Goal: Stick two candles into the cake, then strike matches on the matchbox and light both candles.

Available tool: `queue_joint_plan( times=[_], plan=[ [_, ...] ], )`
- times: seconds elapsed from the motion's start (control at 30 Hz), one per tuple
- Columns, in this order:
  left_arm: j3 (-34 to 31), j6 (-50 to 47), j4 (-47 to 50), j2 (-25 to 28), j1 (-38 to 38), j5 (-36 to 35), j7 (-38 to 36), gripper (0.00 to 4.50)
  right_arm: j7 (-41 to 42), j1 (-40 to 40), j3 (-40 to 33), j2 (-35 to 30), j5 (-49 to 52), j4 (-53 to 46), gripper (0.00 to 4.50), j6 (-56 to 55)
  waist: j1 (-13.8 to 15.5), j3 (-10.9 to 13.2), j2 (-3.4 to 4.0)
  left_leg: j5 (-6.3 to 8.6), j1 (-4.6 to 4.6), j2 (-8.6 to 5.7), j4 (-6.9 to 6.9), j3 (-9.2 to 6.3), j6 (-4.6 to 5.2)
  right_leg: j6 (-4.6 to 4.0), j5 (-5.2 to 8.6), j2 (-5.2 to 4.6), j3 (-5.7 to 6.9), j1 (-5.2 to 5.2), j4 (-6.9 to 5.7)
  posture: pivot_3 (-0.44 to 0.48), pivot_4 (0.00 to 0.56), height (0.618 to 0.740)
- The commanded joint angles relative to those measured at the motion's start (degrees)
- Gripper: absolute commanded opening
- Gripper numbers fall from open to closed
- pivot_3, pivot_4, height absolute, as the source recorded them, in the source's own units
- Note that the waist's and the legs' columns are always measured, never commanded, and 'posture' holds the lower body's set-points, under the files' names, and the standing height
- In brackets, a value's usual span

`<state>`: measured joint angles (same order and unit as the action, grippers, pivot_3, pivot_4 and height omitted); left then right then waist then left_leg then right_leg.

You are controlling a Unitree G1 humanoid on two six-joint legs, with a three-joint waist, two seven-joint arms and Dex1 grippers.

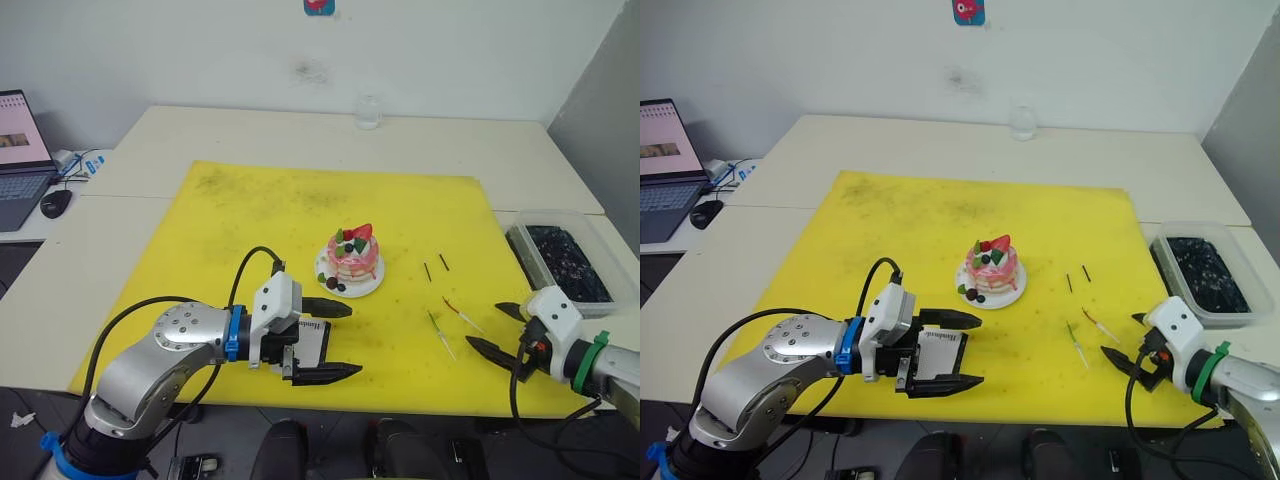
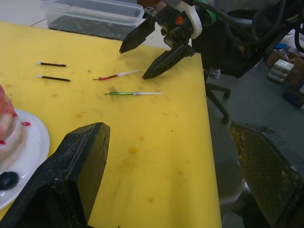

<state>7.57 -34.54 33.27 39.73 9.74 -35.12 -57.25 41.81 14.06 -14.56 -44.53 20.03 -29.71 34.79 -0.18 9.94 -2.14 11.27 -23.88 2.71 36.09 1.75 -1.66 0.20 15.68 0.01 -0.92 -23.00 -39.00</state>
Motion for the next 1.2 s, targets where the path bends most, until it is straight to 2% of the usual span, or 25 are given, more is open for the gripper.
queue_joint_plan(
  times=[0.03,0.17,0.47,0.5,0.77,0.9,1.03,1.2],
  plan=[
    [0.16,0.01,2.06,-0.63,0.78,-0.84,0.96,4.46,-0.54,-0.69,0.94,0.07,-1.37,0.34,4.5,-1.6,0.0,0.0,0.0,0.0,0.0,0.0,0.0,0.0,0.0,0.0,0.0,0.0,-0.01,0.0,0.0,0.0,0.15,0.74],
    [0.28,-0.32,1.75,-0.88,1.04,-0.88,1.27,4.5,-1.62,-1.63,2.22,0.41,-1.79,1.27,3.57,-0.76,-0.01,0.0,0.0,0.0,0.0,0.0,0.0,0.03,0.0,0.01,0.0,0.01,-0.03,0.0,0.01,0.0,0.15,0.74],
    [0.01,-2.42,2.17,-0.89,0.61,-2.24,2.59,4.5,-1.48,-1.47,2.72,-0.04,-0.94,0.18,0.26,1.84,0.01,0.0,0.0,0.0,0.01,-0.01,0.02,0.0,0.0,0.02,-0.01,0.01,-0.02,0.03,0.01,0.0,0.15,0.74],
    [-0.06,-2.54,2.21,-0.88,0.39,-2.29,2.7,4.5,-1.28,-1.34,2.39,-0.01,-0.51,-0.07,0.04,2.09,0.01,0.0,0.0,0.0,0.01,-0.01,0.02,0.0,0.0,0.02,-0.01,0.01,-0.02,0.04,0.01,0.0,0.15,0.74],
    [-1.43,-6.5,1.63,-0.36,-0.89,-2.45,7.48,4.5,1.4,-1.2,-5.44,0.13,7.56,-3.6,0.04,4.45,0.02,0.0,0.0,0.0,0.01,0.0,0.01,-0.02,0.0,0.02,-0.01,0.0,-0.01,0.03,0.01,0.0,0.15,0.74],
    [-3.93,-10.28,0.56,-1.32,0.51,-6.56,9.29,4.5,1.28,-4.54,-10.29,0.26,16.67,-6.98,0.04,9.64,-0.02,0.0,0.0,0.0,0.01,0.02,0.01,-0.04,0.0,0.02,-0.01,0.0,0.0,0.03,0.01,0.0,0.15,0.74],
    [-6.88,-16.36,-1.27,-5.56,3.76,-15.34,13.09,4.5,-5.02,-13.21,-11.22,2.76,31.64,-10.26,0.04,17.65,-0.1,0.01,-0.01,0.0,0.02,0.03,0.02,-0.07,0.0,0.07,-0.04,0.01,0.0,0.04,-0.02,0.0,0.15,0.74],
    [-10.62,-21.38,-4.62,-14.26,7.31,-26.65,22.56,4.5,-17.82,-22.63,-8.95,6.56,50.72,-10.3,0.04,21.84,-0.09,0.01,-0.02,0.0,-0.03,-0.03,0.04,-0.13,0.0,0.09,-0.05,0.09,0.01,0.11,0.03,0.0,0.15,0.74]
  ],
)
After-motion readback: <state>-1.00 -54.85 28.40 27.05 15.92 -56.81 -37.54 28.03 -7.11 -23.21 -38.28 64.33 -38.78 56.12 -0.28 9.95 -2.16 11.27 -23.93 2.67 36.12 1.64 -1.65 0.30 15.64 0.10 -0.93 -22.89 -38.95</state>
